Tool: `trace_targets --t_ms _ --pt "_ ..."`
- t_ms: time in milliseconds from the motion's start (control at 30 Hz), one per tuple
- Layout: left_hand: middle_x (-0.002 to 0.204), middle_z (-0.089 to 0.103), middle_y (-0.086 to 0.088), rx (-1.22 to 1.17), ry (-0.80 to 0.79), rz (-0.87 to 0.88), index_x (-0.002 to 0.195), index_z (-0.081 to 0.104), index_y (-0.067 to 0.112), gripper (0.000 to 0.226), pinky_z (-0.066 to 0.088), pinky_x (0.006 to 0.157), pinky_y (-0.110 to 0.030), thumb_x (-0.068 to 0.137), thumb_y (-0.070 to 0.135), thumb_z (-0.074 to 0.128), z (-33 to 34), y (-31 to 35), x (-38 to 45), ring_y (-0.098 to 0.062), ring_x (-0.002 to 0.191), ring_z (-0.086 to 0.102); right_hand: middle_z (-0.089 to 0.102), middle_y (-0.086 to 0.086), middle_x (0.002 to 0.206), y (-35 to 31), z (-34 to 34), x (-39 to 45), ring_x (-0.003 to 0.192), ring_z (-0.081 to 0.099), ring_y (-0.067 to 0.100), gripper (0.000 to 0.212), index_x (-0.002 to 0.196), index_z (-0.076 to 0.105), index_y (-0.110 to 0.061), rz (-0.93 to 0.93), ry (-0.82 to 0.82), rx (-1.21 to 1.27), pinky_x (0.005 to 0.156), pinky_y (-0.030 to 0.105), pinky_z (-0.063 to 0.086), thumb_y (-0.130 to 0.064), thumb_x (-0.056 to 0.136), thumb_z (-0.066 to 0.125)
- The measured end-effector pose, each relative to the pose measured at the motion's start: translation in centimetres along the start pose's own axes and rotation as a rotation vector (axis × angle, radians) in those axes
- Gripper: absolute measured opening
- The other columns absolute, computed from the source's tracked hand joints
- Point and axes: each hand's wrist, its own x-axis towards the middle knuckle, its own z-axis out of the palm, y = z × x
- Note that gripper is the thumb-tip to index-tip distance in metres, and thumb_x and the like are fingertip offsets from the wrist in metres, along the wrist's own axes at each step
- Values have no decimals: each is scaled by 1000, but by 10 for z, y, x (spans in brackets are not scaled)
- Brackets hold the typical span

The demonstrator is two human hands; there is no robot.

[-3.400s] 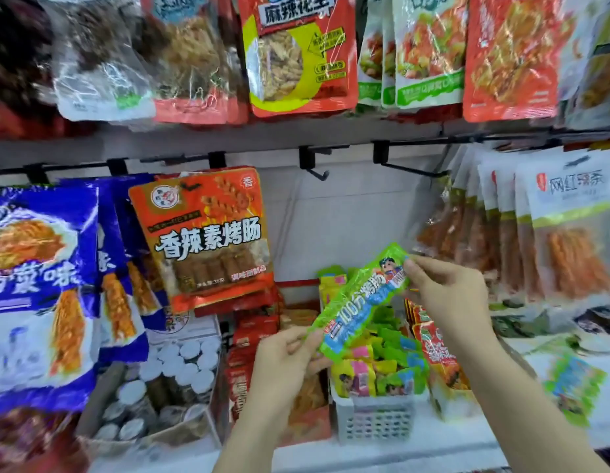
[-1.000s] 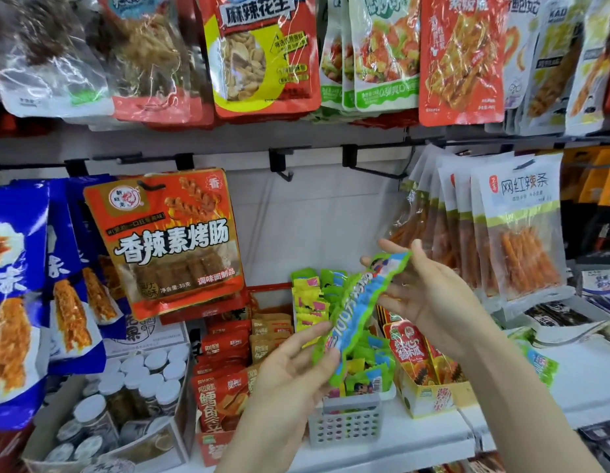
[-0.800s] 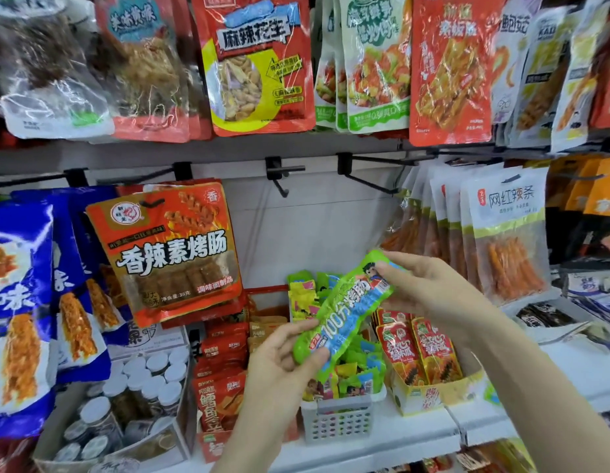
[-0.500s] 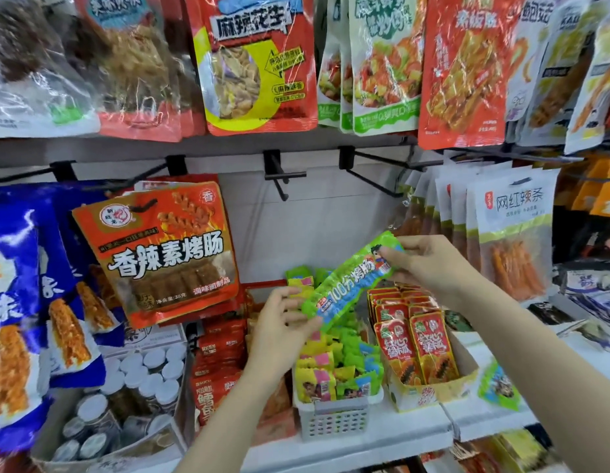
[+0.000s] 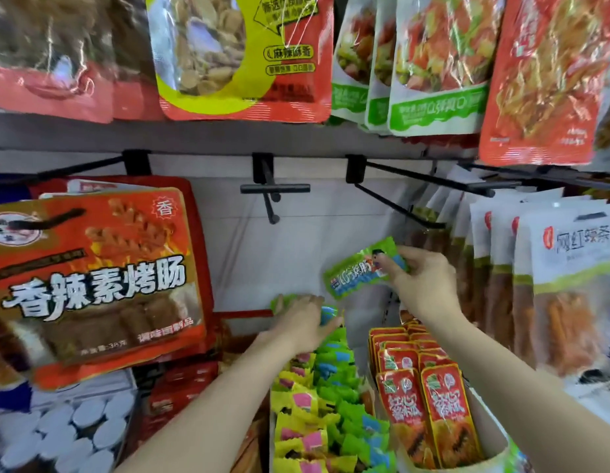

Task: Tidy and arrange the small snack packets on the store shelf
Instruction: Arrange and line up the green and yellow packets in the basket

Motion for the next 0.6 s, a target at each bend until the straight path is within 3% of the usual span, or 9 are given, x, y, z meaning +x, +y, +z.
trace_targets --t_ms 100,167,333,433,533,600 --pt "133 62 -2 -52 5 35 132 59 25 49 16 118 -48 98 56 41 7 -13 -7 -21 131 49 75 1 90 -3 10 4 87 64 16 22 100 78 -22 -13 -58 -27 71 20 40 -37 88 70" --pt "122 69 -1 -117 25 57 124 64 27 40 13 119 -43 99 51 45 9 -20 -13 -20 123 55 73 2 84 -6 15 4 81 60 13 18 98 78 -22 -27 -113 -42 63 15 33 -34 88 70" --pt "111 72 0 -245 93 94 111 70 26 31 3 121 -38 100 45 48 12 -26 -25 -18 112 61 63 3 69 -13 25 4 73 56 17 15 92 77 -21 -102 -289 -168 59 21 29 -33 90 68" --pt "104 71 -2 -250 103 105 105 72 24 30 6 121 -39 99 44 50 13 -26 -26 -19 106 62 70 13 82 -17 37 6 76 59 22 19 92 76 -14 -146 -392 -252 63 31 35 -31 90 68" --pt "109 69 -1 -250 120 112 105 72 24 30 8 121 -39 99 44 51 15 -26 -28 -18 109 60 72 10 98 -20 57 5 92 63 21 23 100 76 -13 -143 -487 -320 63 19 31 -31 87 71" --pt "114 68 1 -225 127 105 108 72 25 31 6 122 -38 99 45 49 16 -24 -30 -16 113 58 71 8 103 -18 74 0 103 64 23 29 107 74 -16 -118 -567 -410 69 20 35 -34 85 74"
